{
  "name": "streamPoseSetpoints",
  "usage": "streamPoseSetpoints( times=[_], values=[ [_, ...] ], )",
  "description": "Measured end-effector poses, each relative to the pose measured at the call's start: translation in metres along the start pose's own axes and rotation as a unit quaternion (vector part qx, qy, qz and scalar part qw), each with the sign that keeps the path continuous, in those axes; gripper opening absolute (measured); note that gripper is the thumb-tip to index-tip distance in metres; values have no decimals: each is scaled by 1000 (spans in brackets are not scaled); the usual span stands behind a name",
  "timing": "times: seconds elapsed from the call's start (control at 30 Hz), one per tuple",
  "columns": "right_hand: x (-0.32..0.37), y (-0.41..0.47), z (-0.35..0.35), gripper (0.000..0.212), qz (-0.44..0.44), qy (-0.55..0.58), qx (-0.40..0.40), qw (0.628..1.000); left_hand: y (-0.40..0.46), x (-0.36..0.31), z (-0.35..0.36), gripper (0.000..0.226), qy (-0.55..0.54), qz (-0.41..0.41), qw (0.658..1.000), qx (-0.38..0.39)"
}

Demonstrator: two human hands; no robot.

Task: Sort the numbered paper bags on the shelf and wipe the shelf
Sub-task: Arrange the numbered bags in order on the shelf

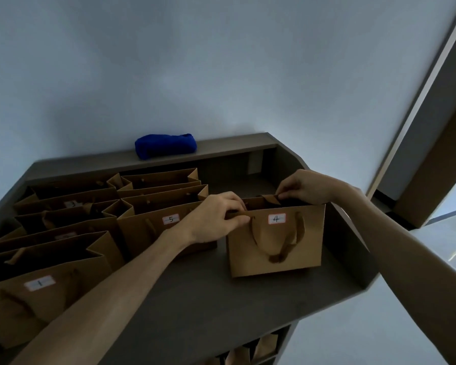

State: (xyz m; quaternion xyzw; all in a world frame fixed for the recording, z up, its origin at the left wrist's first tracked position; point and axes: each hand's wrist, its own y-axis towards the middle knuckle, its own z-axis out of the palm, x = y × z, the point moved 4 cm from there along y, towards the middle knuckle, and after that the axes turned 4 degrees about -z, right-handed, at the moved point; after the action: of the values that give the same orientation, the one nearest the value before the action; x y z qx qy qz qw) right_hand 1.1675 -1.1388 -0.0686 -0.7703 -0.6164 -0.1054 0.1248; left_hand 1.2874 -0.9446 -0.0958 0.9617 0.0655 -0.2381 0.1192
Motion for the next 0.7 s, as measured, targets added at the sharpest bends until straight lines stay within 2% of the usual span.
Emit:
streamPoseSetpoints(
  times=[0.17,0.3,0.4,0.53,0.7],
  values=[
    [28,0,12,17,-47,26,-5,999,-38,9,-11,17,0,-11,1000,13],
    [58,27,30,15,-87,38,-21,995,-66,24,-33,33,-15,-50,999,3],
    [85,48,39,15,-122,53,-32,991,-89,40,-53,34,-37,-92,995,-31],
    [122,71,51,15,-176,53,-39,982,-118,56,-76,41,-2,-127,988,-92],
    [147,85,57,17,-204,-3,-85,975,-137,69,-87,39,23,-152,978,-138]
  ],
)
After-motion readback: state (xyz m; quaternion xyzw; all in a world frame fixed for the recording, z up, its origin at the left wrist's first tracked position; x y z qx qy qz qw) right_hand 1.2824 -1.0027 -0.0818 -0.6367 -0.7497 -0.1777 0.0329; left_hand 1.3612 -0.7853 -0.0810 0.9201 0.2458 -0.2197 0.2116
